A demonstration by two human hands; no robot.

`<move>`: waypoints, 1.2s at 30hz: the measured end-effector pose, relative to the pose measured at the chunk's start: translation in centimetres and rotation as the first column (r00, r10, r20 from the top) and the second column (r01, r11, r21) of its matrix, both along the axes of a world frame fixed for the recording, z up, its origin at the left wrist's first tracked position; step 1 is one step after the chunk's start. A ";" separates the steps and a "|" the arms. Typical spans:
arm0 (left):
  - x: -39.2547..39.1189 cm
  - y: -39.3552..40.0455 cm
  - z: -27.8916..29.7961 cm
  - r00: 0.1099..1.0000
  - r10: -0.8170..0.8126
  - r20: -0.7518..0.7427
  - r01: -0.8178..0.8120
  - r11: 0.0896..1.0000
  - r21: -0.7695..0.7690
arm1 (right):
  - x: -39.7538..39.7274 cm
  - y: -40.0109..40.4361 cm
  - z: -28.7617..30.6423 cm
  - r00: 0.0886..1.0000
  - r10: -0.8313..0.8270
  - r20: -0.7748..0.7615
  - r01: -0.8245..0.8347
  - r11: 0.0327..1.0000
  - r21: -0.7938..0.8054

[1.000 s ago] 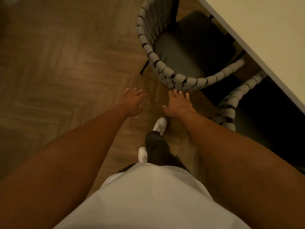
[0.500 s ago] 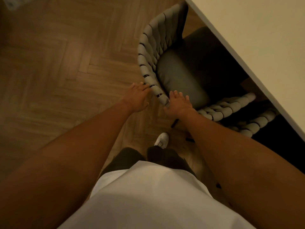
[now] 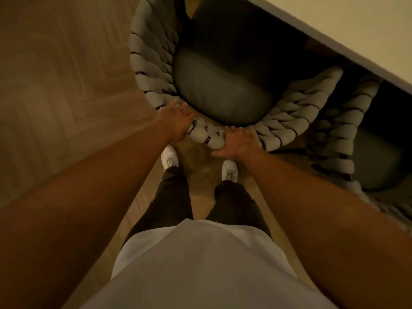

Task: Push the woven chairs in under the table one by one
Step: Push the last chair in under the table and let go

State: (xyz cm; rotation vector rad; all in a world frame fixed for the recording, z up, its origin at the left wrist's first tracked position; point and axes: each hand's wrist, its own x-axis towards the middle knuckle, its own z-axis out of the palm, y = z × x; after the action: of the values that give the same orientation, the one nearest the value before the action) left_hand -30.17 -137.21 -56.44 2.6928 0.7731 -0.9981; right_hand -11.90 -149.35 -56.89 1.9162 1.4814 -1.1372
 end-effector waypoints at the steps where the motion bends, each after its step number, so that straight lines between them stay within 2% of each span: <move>1: 0.0 0.9 -0.2 0.999 -0.047 0.005 0.047 0.999 -0.022 | -0.4 0.0 -0.3 0.999 -0.036 -0.005 0.036 0.999 -0.016; 3: -0.2 2.1 0.1 0.998 -0.059 -0.017 0.057 0.995 -0.085 | -1.2 0.1 -0.6 0.996 -0.086 0.018 0.086 0.996 -0.022; 6: -0.4 2.8 0.6 1.000 0.012 -0.003 -0.013 0.992 -0.125 | -1.5 -0.2 -0.6 0.991 -0.103 0.089 0.104 0.994 -0.012; 9: -0.5 2.9 0.6 0.999 -0.051 -0.017 0.049 0.991 -0.128 | -1.8 -0.3 -0.6 0.986 -0.107 0.126 0.109 0.994 -0.011; 13: -1.8 3.8 0.2 0.991 -0.121 -0.052 0.116 0.989 -0.095 | -3.6 0.2 0.3 0.991 -0.105 0.083 0.109 0.993 -0.047; 16: -2.8 5.0 0.4 0.989 -0.135 -0.057 0.132 0.990 -0.056 | -4.6 1.2 1.2 0.996 -0.076 0.051 0.077 0.997 -0.008; 24: -1.8 8.8 1.1 0.997 -0.042 -0.058 0.042 0.999 0.001 | -2.7 6.1 1.6 1.000 -0.007 0.008 0.006 0.996 0.086; 30: -0.8 6.1 0.6 0.996 -0.038 -0.083 0.038 0.999 -0.001 | -1.4 3.6 1.0 1.000 0.009 -0.019 -0.008 0.998 0.060; 36: 1.7 1.9 -0.3 0.999 -0.026 -0.030 0.025 0.999 -0.037 | 2.2 0.2 0.9 0.998 0.041 0.040 -0.043 0.999 0.032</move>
State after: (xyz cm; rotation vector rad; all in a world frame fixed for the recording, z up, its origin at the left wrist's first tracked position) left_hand -28.50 -135.28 -56.71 2.6688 0.7203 -1.0510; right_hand -9.65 -149.17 -56.01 1.9093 1.5210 -1.0571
